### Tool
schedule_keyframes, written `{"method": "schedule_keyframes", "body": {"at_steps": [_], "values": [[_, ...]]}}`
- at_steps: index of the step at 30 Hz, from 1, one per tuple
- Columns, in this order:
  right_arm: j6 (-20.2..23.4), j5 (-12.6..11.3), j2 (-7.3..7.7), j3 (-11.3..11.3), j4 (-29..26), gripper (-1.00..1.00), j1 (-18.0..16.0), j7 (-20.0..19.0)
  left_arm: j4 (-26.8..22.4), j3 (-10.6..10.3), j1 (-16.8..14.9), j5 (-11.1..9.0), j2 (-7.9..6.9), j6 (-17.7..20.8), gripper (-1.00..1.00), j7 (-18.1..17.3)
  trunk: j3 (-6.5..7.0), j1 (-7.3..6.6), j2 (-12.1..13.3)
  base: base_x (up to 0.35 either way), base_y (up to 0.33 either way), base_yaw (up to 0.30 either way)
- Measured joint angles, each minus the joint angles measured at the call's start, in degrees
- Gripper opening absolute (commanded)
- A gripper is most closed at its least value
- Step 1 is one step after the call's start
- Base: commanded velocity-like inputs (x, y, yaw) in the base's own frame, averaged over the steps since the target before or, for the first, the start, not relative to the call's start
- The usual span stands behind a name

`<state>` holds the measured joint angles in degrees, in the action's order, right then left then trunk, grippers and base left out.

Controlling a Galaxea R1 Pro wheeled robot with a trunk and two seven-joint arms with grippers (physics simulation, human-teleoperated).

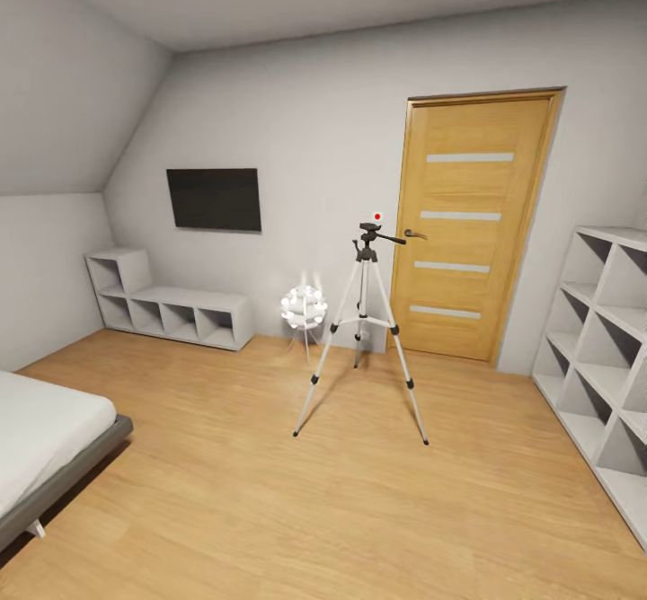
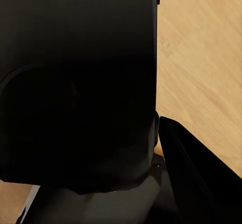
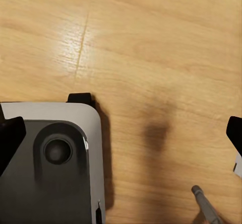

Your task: Attach the digital camera to the camera tripod in the bedroom.

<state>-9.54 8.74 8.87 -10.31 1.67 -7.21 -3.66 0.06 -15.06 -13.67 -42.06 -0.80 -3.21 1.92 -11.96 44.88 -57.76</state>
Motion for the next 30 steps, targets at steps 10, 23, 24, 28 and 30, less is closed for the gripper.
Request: {"method": "schedule_keyframes", "body": {"at_steps": [10,23,24,28,30], "values": [[0.03,-0.12,-0.02,0.01,0.00,1.00,0.01,0.01,0.02,0.00,0.00,-0.05,0.00,0.09,-1.00,0.00,0.00,-0.02,-0.01,0.055,0.000,0.000],[0.09,-0.17,0.05,-0.03,0.00,1.00,0.01,0.00,0.02,0.01,0.00,-0.05,0.00,0.08,-1.00,0.00,0.00,-0.03,-0.01,0.300,0.000,0.000],[0.11,-0.20,0.06,-0.01,0.00,1.00,0.01,0.00,0.02,0.00,0.00,-0.05,0.00,0.08,-1.00,0.00,0.00,-0.03,-0.01,0.321,0.000,0.000],[0.00,-0.29,0.06,-0.07,0.00,1.00,0.00,0.06,0.02,0.00,0.00,-0.05,0.05,0.09,-1.00,0.00,0.00,-0.01,-0.01,0.173,0.000,0.000],[-0.02,-0.30,0.06,-0.09,0.00,1.00,0.00,0.07,0.02,0.01,0.02,-0.05,0.06,0.09,-1.00,0.01,0.00,-0.01,0.00,0.045,0.000,0.000]]}}
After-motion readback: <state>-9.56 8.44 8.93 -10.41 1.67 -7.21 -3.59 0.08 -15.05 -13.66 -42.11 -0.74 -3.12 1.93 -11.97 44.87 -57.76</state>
